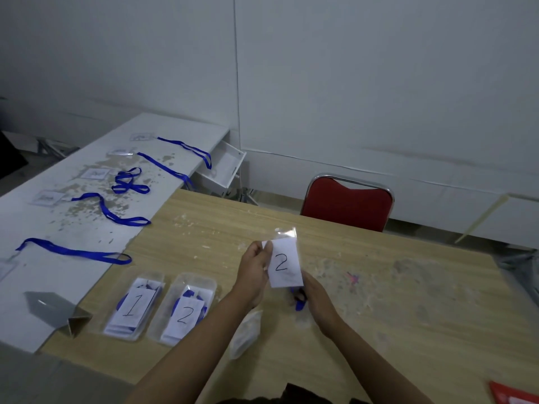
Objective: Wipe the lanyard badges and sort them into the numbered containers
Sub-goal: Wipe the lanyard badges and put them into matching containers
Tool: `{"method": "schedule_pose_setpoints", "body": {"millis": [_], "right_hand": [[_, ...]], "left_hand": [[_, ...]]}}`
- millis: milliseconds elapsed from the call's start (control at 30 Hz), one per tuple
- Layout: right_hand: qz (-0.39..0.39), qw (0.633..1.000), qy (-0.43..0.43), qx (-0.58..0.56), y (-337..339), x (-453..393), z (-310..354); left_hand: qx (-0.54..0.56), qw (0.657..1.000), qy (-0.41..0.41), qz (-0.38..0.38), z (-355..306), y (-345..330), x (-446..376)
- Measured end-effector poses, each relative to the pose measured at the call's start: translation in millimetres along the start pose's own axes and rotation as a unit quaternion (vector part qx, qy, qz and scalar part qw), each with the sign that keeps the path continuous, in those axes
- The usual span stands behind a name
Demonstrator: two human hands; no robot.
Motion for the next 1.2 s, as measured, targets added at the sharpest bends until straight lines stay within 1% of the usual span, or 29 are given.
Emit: {"method": "schedule_pose_setpoints", "body": {"millis": [100, 267, 333, 400, 467, 567, 633, 800, 900, 967, 1067, 1133, 1200], "right_hand": [[-0.014, 0.999, -0.002, -0.031, -5.4, 11.6, -3.4], [-0.017, 1.000, 0.023, -0.013, -9.9, 18.4, -5.7], [-0.022, 0.999, 0.027, -0.013, -7.7, 18.1, -5.5], [-0.022, 0.999, 0.032, -0.002, -6.2, 19.2, -5.7], [-0.015, 0.999, 0.039, 0.012, -6.8, 21.6, -6.9], [0.005, 0.998, 0.058, 0.013, -12.2, 26.3, -8.3], [0.020, 0.997, 0.066, 0.017, -15.9, 29.4, -9.1], [0.072, 0.997, 0.040, -0.002, -20.7, 36.6, -12.8], [0.082, 0.997, -0.002, 0.012, -12.4, 36.2, -16.2], [0.078, 0.996, -0.047, 0.018, 0.0, 33.2, -20.9], [0.065, 0.994, -0.071, 0.058, 22.3, 25.4, -19.7], [0.045, 0.991, -0.048, 0.114, 37.9, 17.6, -11.2], [0.042, 0.986, -0.010, 0.158, 47.9, 9.4, -1.1]], "left_hand": [[0.007, 0.999, -0.006, -0.043, -6.3, -0.8, -5.0], [-0.020, 0.994, -0.037, -0.098, -11.8, 2.2, -11.9], [-0.001, 0.996, -0.028, -0.083, -11.3, 0.3, -13.3], [0.004, 0.999, -0.016, -0.034, -10.5, -5.9, -15.1], [0.025, 1.000, -0.003, -0.007, -9.9, -7.6, -15.6], [0.089, 0.995, 0.033, -0.006, -8.3, -4.0, -18.2], [0.108, 0.993, 0.041, -0.005, -9.9, -0.1, -21.6], [0.091, 0.995, 0.022, -0.037, -18.5, 14.2, -28.8], [0.084, 0.995, 0.030, -0.050, -22.6, 21.0, -32.4], [0.073, 0.995, 0.058, -0.017, -21.5, 19.9, -33.8], [-0.014, 0.994, 0.101, 0.046, -12.7, 14.8, -30.4], [-0.102, 0.983, 0.128, 0.084, -5.0, 12.6, -24.4], [-0.183, 0.959, 0.161, 0.144, 4.5, 7.4, -15.6]]}}
Point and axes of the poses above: each hand's wrist, its own x-axis away from the middle knuckle, its own y-axis out of the back of the hand, z = x × y, the point moved 7 cm from there along -x, towards the middle knuckle, and after that the axes turned 3 degrees about y, right-handed, at the moved point
